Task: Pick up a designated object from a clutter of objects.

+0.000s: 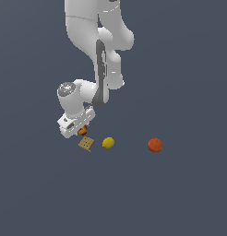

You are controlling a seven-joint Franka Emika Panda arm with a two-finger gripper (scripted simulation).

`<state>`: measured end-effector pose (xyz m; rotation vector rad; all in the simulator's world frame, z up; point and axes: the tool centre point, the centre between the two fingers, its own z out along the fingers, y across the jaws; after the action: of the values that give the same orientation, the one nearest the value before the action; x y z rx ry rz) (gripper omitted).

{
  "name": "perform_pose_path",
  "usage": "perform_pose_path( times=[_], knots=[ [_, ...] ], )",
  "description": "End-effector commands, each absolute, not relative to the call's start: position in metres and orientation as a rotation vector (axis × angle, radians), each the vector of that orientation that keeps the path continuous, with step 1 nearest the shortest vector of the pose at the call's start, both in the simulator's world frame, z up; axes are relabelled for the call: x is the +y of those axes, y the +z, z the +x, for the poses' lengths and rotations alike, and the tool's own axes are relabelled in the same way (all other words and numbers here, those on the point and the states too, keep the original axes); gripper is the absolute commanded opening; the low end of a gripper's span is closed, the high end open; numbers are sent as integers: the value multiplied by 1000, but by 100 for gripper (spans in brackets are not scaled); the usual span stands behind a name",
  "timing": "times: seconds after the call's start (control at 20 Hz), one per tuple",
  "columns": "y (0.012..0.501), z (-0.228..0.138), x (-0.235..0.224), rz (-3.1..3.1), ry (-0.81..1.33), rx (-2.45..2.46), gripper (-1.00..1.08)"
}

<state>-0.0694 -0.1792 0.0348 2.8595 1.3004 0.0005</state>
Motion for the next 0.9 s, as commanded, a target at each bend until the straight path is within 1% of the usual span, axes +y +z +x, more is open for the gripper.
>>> perform_pose_path(
  times=[0.0,0.5,0.85],
  knots=[
    [34,-69,-179,2859,0,1302,-100],
    [36,-69,-179,2859,2,1300,-100],
    [54,-58,-172,2859,2,1300,-100]
  ],
)
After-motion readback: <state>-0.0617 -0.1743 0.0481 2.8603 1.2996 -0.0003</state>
